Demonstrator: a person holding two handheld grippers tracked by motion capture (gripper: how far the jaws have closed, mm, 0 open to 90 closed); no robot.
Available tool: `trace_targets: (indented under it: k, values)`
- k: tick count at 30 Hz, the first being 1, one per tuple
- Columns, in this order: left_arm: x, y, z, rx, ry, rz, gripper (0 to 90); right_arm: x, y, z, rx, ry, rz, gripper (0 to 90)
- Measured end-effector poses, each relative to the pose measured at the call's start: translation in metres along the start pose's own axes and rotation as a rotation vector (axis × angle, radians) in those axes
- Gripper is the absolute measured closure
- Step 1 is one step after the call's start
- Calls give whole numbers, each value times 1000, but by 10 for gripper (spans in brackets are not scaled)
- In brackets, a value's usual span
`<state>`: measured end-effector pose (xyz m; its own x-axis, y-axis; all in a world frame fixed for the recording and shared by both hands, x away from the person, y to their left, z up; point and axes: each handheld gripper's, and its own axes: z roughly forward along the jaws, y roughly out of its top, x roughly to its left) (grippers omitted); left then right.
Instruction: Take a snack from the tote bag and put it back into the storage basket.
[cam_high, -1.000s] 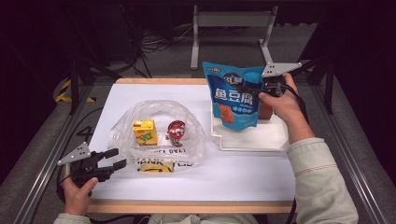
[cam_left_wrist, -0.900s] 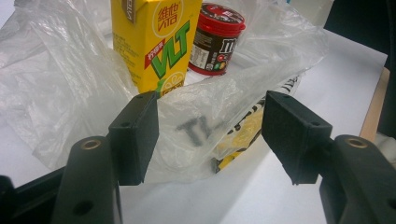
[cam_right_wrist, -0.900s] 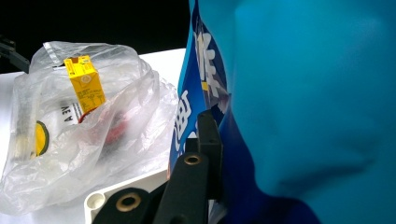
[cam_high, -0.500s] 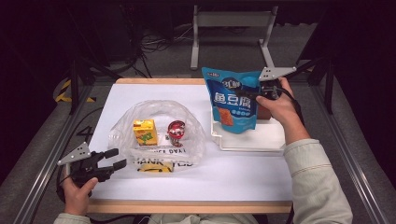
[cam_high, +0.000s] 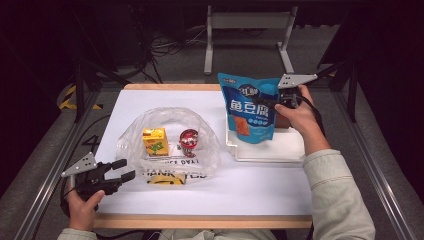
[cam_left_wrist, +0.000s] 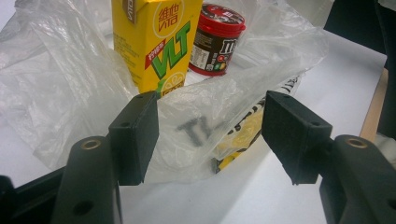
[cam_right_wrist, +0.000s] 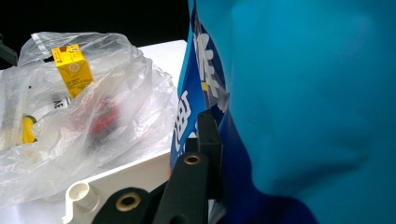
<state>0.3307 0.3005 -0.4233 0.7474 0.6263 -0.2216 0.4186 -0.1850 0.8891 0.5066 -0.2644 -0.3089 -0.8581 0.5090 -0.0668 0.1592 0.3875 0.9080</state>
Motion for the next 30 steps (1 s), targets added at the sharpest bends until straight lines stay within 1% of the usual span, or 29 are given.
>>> trace_targets:
  k: [3,5,10,16,18,27,30]
  values:
    - [0,0,0,0,-2,1,373,0,-1,0,-2,-2,-14,898]
    - [0,0,0,-2,-1,-1,373,0,-1,0,-2,-12,-21,891]
    - [0,0,0,-2,-2,-1,372,0,0,-1,7,-15,-28,888]
    - [0,0,0,-3,-3,-4,372,-1,-2,-3,-1,-17,-26,866]
    - [0,0,0,-3,-3,-4,372,-2,-3,-5,-1,-26,-28,857]
    - [0,0,1,-5,-2,-4,372,-3,-5,-16,7,-37,-30,830]
    - [0,0,1,-4,-2,-1,372,-2,-7,-19,1,-38,-25,799]
